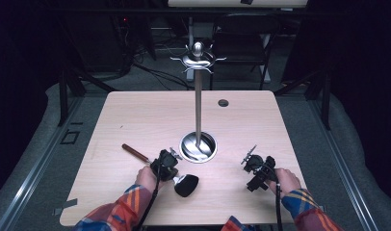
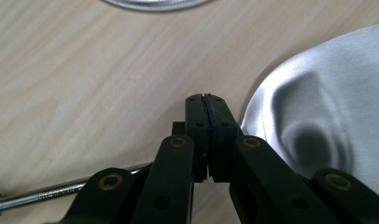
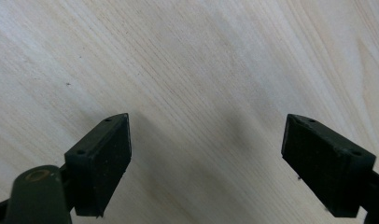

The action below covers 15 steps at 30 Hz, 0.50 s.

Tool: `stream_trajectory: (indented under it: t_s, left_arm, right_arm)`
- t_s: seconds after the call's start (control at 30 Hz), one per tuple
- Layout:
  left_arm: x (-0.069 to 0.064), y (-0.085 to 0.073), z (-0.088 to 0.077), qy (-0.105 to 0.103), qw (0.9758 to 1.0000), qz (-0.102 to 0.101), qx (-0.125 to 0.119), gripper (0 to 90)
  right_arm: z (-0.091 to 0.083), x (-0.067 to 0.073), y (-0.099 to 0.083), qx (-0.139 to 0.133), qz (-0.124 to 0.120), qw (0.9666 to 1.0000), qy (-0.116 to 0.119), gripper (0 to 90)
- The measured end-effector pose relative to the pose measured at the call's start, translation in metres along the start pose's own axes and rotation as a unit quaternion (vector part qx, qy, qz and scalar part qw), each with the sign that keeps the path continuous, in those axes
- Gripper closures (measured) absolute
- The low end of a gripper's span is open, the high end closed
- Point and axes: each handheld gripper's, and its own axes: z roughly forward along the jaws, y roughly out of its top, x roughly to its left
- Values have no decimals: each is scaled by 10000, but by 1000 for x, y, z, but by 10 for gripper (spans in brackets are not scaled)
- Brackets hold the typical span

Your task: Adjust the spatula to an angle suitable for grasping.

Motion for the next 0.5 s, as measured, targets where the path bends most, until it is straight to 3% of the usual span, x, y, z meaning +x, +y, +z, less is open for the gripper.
stream_trajectory:
  t_s: [0.17,0.23,0.27,0.3,0.4,0.5]
  left_arm:
    - [0,-11,-7,-70,9998,106,158,883]
    - [2,-15,-10,-94,9998,59,171,876]
    - [3,-17,-13,-101,9999,-12,121,810]
    - [4,-19,-15,-65,9999,-76,88,810]
    - [12,-25,-27,59,9978,-657,-74,539]
    - [23,-32,-31,104,9917,-1271,-138,321]
  right_arm:
    - [-1,0,0,38,-31,10000,-49,155]
    - [-1,0,0,19,-26,10000,-42,155]
    - [-1,0,0,6,-9,10000,-33,155]
    - [-1,0,0,6,-9,10000,-33,155]
    - [-1,0,0,22,-19,10000,-34,155]
    - [-1,0,0,30,-35,10000,-44,155]
